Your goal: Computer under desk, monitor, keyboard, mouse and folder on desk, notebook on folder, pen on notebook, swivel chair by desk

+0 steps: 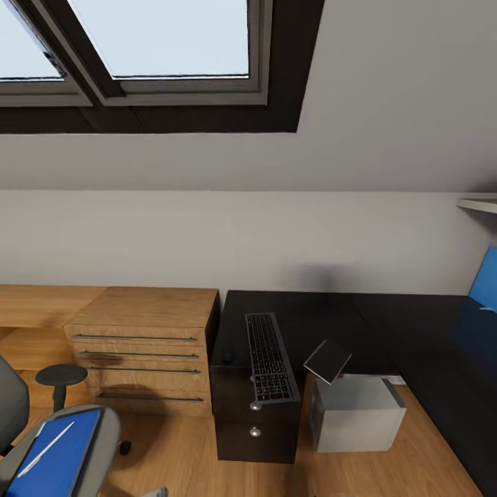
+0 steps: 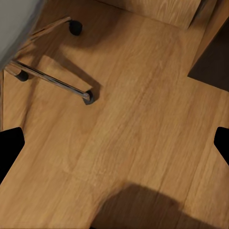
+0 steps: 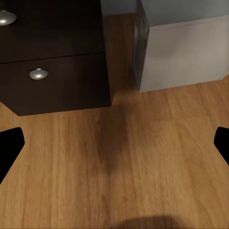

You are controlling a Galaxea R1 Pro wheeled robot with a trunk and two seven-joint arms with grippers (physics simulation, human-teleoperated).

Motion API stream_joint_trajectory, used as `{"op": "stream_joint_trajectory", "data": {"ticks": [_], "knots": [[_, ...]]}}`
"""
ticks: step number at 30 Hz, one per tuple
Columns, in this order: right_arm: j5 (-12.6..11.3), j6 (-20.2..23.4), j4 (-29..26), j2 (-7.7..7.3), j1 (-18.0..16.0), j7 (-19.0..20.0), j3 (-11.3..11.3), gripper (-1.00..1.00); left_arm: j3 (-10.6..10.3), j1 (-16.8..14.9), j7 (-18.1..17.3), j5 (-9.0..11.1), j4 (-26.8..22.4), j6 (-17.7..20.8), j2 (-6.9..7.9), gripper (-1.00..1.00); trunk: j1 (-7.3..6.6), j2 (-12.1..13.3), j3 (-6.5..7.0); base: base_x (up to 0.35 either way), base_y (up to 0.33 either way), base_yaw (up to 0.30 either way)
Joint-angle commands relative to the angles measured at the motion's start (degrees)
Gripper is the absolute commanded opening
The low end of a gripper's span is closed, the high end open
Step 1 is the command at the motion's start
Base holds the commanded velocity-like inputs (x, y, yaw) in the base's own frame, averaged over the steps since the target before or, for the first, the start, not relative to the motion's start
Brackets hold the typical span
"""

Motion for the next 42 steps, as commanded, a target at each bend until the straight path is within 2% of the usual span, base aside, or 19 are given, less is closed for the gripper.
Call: {"op": "stream_joint_trajectory", "data": {"ticks": [1,16,26,42], "knots": [[0.62,-0.14,0.1,-0.01,-0.06,-0.5,-0.21,1.0,-0.51,-0.04,0.3,0.39,0.01,-0.17,0.0,1.0,0.23,-0.48,-0.27,0.0,0.0,0.0],[0.61,-0.15,0.1,-0.01,-0.06,-0.52,-0.21,1.0,-0.52,-0.04,0.3,0.39,0.01,-0.35,0.0,1.0,3.53,-6.49,-2.96,-0.001,0.0,0.0],[0.62,-0.16,0.1,-0.01,-0.06,-0.52,-0.21,1.0,-0.53,-0.04,0.3,0.38,0.01,-0.39,0.0,1.0,5.72,-10.5,-4.76,-0.229,0.0,0.0],[0.61,-0.16,0.1,-0.01,-0.06,-0.5,-0.21,1.0,-0.53,-0.04,0.13,0.38,0.01,-0.34,-0.08,1.0,9.24,-16.92,-7.63,-0.022,0.0,0.0]]}}
